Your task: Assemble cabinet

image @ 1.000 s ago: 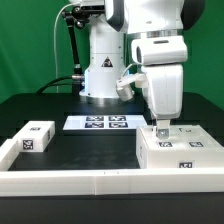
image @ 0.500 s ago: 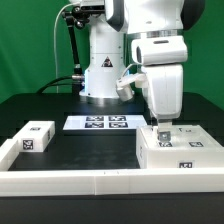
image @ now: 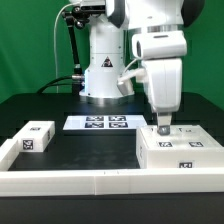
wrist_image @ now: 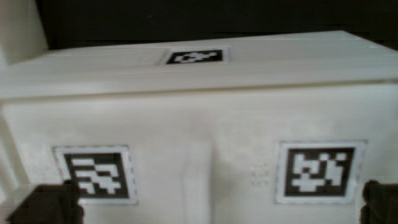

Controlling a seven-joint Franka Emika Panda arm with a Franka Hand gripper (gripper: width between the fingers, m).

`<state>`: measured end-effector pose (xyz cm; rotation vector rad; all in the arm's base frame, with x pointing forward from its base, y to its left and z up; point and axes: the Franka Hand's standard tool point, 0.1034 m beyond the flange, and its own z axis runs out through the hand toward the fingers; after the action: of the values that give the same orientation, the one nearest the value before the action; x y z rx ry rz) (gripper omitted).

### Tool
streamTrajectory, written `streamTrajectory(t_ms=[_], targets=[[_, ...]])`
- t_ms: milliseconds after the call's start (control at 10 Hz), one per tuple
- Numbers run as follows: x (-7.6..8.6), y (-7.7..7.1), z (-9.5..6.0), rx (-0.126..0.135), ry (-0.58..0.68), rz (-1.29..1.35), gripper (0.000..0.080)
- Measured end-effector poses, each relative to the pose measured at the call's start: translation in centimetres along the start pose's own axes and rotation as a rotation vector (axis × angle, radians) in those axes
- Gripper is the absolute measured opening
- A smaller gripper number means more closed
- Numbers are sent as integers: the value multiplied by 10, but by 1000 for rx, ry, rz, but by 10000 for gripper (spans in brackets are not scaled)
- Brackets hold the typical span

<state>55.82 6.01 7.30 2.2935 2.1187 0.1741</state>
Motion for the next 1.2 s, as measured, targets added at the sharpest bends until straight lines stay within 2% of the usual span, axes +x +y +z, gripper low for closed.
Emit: streamTrajectory(t_ms=[300,700,800,900,1200], targets=[[-1,-18,-16,-1,-18,55,797],[-2,-18,-13,4,-16,88,797],[-2,-18,-13,0,-12,190,797],[-2,-20,-11,-20,5,364,797],[7,-28,-7,-20,18,720,797]])
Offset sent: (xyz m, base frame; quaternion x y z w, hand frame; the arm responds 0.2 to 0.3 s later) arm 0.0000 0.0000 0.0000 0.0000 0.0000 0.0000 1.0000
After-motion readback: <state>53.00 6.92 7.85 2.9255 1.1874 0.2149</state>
